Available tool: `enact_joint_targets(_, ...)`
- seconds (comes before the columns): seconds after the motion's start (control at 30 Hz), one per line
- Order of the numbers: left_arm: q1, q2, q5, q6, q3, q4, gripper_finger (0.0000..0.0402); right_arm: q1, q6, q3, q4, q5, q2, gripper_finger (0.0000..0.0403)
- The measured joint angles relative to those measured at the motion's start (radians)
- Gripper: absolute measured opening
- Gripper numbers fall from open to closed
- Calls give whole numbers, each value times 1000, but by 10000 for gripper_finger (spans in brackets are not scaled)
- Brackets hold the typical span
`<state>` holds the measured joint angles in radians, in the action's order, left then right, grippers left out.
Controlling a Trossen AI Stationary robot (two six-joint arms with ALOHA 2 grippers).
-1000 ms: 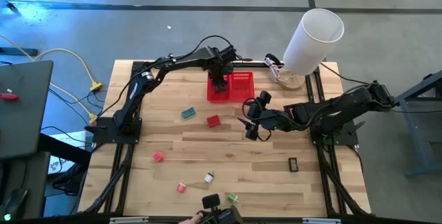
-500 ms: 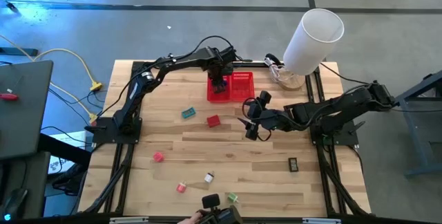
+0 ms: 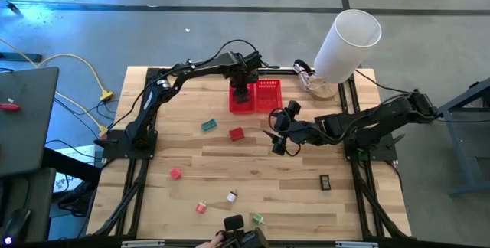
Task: Pick & Place Office items
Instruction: Put the red charger adapter into the right red bin
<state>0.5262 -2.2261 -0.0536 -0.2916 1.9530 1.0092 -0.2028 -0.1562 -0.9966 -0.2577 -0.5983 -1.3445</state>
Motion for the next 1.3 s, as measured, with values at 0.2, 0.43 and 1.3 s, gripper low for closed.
enact_joint_targets(0.2,-6,0,-43,6,0,0,151,0,0,0,0,0,0,279)
enact_joint_targets(0.43,-27,14,-123,-5,3,0,151,0,0,0,8,0,0,279)
enact_joint_targets(1.3,-166,414,152,225,-109,456,151,0,-1,0,7,64,0,279)
